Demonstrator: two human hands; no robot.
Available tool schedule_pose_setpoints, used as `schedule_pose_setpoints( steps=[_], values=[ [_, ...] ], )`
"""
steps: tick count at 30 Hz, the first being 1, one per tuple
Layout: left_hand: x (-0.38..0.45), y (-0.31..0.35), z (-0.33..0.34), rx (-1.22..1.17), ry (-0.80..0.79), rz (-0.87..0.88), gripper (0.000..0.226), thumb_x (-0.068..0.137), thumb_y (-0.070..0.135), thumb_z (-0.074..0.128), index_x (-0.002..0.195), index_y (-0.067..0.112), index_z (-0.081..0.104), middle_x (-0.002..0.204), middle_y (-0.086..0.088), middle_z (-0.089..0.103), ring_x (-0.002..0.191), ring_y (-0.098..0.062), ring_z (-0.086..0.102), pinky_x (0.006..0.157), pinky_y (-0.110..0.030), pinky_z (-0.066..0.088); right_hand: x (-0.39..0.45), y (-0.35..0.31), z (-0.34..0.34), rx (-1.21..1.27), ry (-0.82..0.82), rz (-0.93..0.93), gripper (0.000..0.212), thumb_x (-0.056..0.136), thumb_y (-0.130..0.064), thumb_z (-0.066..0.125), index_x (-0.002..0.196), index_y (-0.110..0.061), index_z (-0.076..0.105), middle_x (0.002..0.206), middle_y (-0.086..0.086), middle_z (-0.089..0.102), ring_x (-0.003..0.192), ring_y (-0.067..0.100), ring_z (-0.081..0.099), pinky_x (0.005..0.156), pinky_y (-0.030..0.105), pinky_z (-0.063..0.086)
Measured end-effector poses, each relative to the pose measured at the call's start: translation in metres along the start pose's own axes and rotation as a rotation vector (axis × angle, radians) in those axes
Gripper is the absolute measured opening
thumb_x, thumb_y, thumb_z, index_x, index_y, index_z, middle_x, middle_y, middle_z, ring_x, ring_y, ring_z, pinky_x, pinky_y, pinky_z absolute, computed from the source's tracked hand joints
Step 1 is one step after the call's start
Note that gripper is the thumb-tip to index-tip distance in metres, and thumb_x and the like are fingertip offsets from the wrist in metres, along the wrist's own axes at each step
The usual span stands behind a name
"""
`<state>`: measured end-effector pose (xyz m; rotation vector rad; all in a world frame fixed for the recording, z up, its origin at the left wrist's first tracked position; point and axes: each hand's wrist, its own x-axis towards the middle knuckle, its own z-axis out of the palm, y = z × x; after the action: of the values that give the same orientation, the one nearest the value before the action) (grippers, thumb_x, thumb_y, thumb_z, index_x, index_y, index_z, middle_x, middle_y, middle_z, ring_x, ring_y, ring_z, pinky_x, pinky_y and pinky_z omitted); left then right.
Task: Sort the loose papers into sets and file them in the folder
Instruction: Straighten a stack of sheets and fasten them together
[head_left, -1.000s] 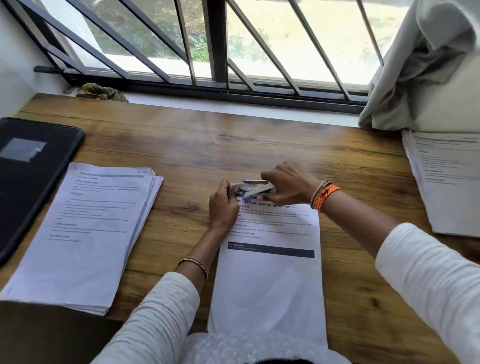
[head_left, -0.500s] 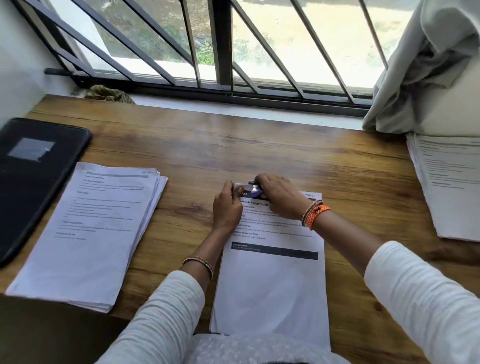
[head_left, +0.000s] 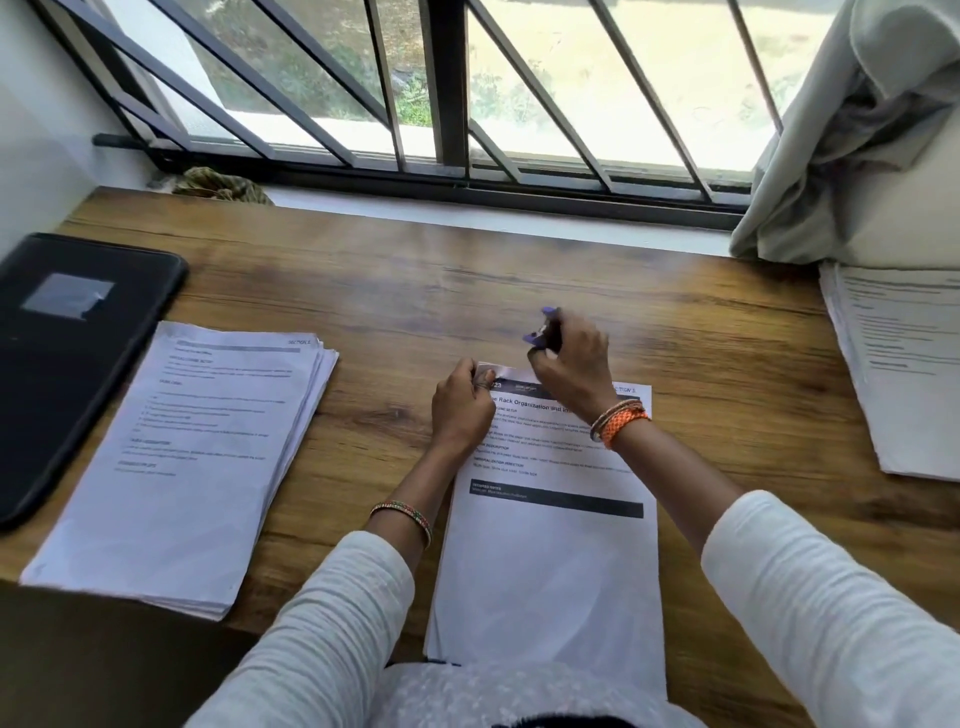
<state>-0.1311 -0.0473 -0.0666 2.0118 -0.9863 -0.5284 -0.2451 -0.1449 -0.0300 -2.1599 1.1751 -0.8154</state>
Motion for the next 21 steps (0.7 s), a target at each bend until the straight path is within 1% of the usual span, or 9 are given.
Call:
schedule_pose_setpoints(
  steps=[1, 3, 5, 7, 8, 11, 13, 17, 21],
  values=[
    [0.001, 0.0, 0.001, 0.002, 0.001, -0.001, 0.02, 0.096, 0.02, 0.049, 0.083, 0.004, 0.05, 0.078, -0.012, 0.062, 0.073, -0.032, 0.056, 0.062, -0.041, 0.042, 0.003, 0.001, -0.006, 0.078, 0.053, 0.065, 0.009, 0.075, -0.014, 0.061, 0.083, -0.016, 0.056, 0.067, -0.01, 0.053, 0.065, 0.014, 0.049, 0.067, 0.03, 0.035],
    [0.001, 0.0, 0.001, 0.015, 0.002, 0.001, 0.02, 0.096, 0.019, 0.049, 0.083, 0.005, 0.051, 0.077, -0.011, 0.062, 0.073, -0.031, 0.057, 0.062, -0.04, 0.042, 0.002, 0.001, -0.016, 0.138, 0.038, 0.143, 0.011, 0.079, -0.009, 0.064, 0.074, -0.013, 0.055, 0.06, -0.001, 0.053, 0.056, 0.017, 0.046, 0.058, 0.03, 0.038],
    [0.001, 0.0, 0.002, 0.015, 0.012, 0.007, 0.02, 0.096, 0.02, 0.05, 0.083, 0.005, 0.053, 0.077, -0.011, 0.062, 0.072, -0.03, 0.057, 0.062, -0.039, 0.042, -0.008, -0.004, -0.018, 0.091, -0.099, 0.131, 0.015, 0.084, -0.019, 0.068, 0.076, -0.01, 0.059, 0.064, 0.005, 0.059, 0.057, 0.017, 0.051, 0.055, 0.029, 0.039],
    [-0.001, 0.0, 0.002, 0.011, 0.024, 0.015, 0.02, 0.095, 0.02, 0.051, 0.084, 0.004, 0.054, 0.077, -0.012, 0.063, 0.072, -0.031, 0.056, 0.062, -0.04, 0.042, -0.022, -0.008, -0.009, -0.066, -0.235, 0.09, 0.017, 0.086, -0.029, 0.066, 0.085, -0.013, 0.064, 0.074, 0.004, 0.065, 0.066, 0.02, 0.059, 0.057, 0.028, 0.041],
    [-0.002, -0.001, 0.002, 0.004, 0.031, 0.015, 0.02, 0.095, 0.02, 0.051, 0.084, 0.003, 0.055, 0.077, -0.012, 0.063, 0.072, -0.032, 0.057, 0.063, -0.041, 0.043, -0.028, -0.01, -0.002, -0.15, -0.26, 0.074, 0.014, 0.086, -0.029, 0.064, 0.086, -0.015, 0.064, 0.078, 0.005, 0.067, 0.07, 0.024, 0.061, 0.058, 0.028, 0.04],
    [-0.004, -0.004, 0.002, -0.033, 0.043, 0.014, 0.018, 0.094, 0.019, 0.053, 0.085, 0.004, 0.057, 0.077, -0.011, 0.065, 0.073, -0.032, 0.059, 0.064, -0.042, 0.045, -0.037, -0.02, 0.015, -0.192, -0.181, 0.1, 0.007, 0.086, -0.023, 0.062, 0.083, -0.016, 0.064, 0.08, 0.008, 0.068, 0.075, 0.03, 0.063, 0.058, 0.028, 0.039],
    [-0.006, -0.003, 0.0, -0.073, 0.048, 0.003, 0.017, 0.094, 0.019, 0.054, 0.086, 0.004, 0.058, 0.08, -0.01, 0.066, 0.075, -0.03, 0.06, 0.066, -0.042, 0.046, -0.039, -0.026, 0.023, -0.178, -0.133, 0.119, 0.005, 0.087, -0.02, 0.06, 0.088, -0.016, 0.065, 0.084, 0.008, 0.068, 0.079, 0.029, 0.064, 0.06, 0.029, 0.039],
    [-0.005, 0.0, -0.004, -0.127, -0.002, -0.035, 0.017, 0.093, 0.017, 0.056, 0.078, 0.01, 0.051, 0.073, -0.004, 0.06, 0.068, -0.024, 0.054, 0.063, -0.037, 0.044, -0.04, -0.028, 0.027, -0.208, -0.127, 0.161, 0.012, 0.09, -0.016, 0.056, 0.1, -0.014, 0.06, 0.097, 0.008, 0.065, 0.087, 0.029, 0.062, 0.064, 0.031, 0.04],
    [-0.003, -0.001, -0.005, -0.177, -0.081, -0.088, 0.015, 0.086, 0.027, 0.067, 0.082, 0.016, 0.059, 0.081, -0.006, 0.069, 0.075, -0.026, 0.066, 0.065, -0.039, 0.052, -0.039, -0.021, 0.022, -0.131, -0.174, 0.137, 0.016, 0.089, -0.016, 0.061, 0.104, -0.015, 0.057, 0.095, 0.007, 0.065, 0.085, 0.025, 0.062, 0.065, 0.033, 0.047]
  ],
)
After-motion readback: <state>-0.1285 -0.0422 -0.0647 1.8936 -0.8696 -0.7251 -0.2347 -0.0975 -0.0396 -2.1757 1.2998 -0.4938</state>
